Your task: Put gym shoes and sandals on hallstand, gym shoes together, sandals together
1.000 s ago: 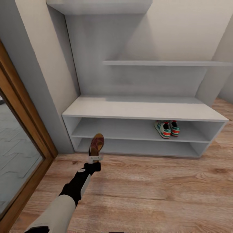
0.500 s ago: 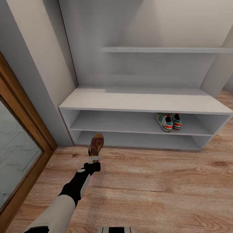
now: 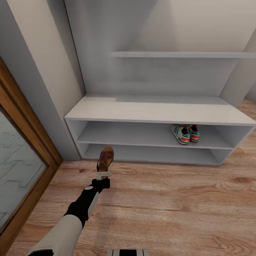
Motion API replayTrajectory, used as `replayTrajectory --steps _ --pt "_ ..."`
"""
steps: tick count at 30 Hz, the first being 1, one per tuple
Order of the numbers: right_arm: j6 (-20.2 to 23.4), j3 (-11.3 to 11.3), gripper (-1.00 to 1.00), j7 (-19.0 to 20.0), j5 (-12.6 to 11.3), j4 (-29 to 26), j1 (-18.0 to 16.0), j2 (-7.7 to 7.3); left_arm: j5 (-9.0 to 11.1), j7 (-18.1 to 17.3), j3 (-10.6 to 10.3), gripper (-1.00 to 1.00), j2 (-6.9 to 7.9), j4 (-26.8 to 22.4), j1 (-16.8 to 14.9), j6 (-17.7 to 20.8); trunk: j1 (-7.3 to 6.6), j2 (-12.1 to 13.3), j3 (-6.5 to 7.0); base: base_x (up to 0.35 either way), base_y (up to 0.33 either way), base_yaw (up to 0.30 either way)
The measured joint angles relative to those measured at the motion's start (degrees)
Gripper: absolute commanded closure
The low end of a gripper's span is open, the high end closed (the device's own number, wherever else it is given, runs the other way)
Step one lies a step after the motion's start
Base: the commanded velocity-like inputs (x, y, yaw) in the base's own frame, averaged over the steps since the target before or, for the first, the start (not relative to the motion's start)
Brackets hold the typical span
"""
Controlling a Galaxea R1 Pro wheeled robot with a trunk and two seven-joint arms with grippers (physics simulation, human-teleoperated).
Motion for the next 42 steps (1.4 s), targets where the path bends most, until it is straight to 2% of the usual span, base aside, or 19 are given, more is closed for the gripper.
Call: replayTrajectory --steps 10,17,24,32,42 --pt "0.0 0.0 1.00 -0.1 0.0 0.0 0.0 0.00 0.1 0.1 -0.8 1.00 -0.15 -1.9 -0.1 -0.1 0.00 0.0 0.00 0.000 0.000 0.000" --pt "0.0 0.0 1.00 -0.1 -0.1 0.0 0.0 0.00 0.1 0.1 -1.0 1.00 -0.16 -2.4 -0.1 -0.1 0.18 -0.1 -1.55 0.000 0.000 0.000" --pt "0.0 0.0 1.00 -0.2 0.0 0.0 0.0 0.00 0.1 0.1 -1.0 1.00 -0.16 -2.4 0.0 -0.1 0.18 -0.1 -1.55 0.000 0.000 0.000" --pt "0.0 0.0 1.00 -0.2 0.0 0.0 0.0 0.00 0.1 0.1 -1.0 1.00 -0.16 -2.4 0.0 -0.1 0.39 -0.2 -3.32 0.000 0.000 0.000" --pt "0.1 -0.1 1.00 0.0 2.3 0.0 0.0 0.00 0.1 0.1 -1.0 1.00 -0.16 -2.4 -0.1 -0.2 0.39 -0.2 -3.33 0.000 0.000 0.000"
